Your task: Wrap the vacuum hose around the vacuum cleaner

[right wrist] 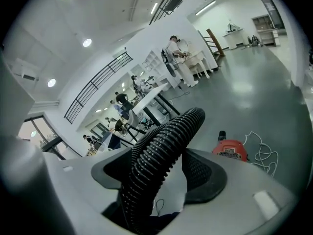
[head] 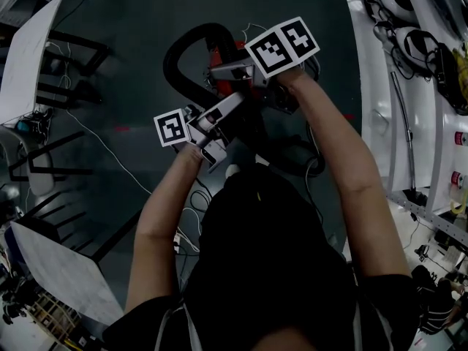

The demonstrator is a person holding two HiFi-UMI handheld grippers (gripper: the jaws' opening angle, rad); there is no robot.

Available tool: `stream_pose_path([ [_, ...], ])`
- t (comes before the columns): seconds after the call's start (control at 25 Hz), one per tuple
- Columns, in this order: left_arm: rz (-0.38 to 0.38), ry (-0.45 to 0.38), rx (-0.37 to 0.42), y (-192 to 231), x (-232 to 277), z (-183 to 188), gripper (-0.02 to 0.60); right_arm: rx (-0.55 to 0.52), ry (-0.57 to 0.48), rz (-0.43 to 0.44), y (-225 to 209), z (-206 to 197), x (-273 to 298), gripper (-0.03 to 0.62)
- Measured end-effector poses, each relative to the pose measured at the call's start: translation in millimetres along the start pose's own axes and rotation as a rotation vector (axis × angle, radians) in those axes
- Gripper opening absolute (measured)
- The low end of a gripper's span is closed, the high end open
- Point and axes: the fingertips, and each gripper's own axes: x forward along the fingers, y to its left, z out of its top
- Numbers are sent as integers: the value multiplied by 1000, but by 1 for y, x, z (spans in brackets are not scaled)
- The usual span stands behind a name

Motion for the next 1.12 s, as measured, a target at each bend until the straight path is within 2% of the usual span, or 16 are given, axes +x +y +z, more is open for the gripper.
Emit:
stream_pose_path([
  [0.24,-20,-4,2,3,8,4,166,50,35,62,-3,1,-5,280],
  [0.32,-33,10,21,2,15,4,207,83,34,75,-7,3,-9,254],
  [0.44,-45,38,70,-2,27,3,265,151,17,119,-9,6,-16,207],
  [0.6,29,91,173,2,42,-2,287,154,34,146,-4,5,-23,177],
  [0.8,108,96,359,9,57,-2,287,109,62,173,6,5,-28,169],
  [0.88,124,82,413,10,65,0,262,72,73,159,6,6,-30,169],
  [0.96,132,64,431,11,70,5,203,32,71,142,4,10,-31,174],
  [1.12,115,52,387,14,69,13,189,-39,47,99,-5,18,-26,190],
])
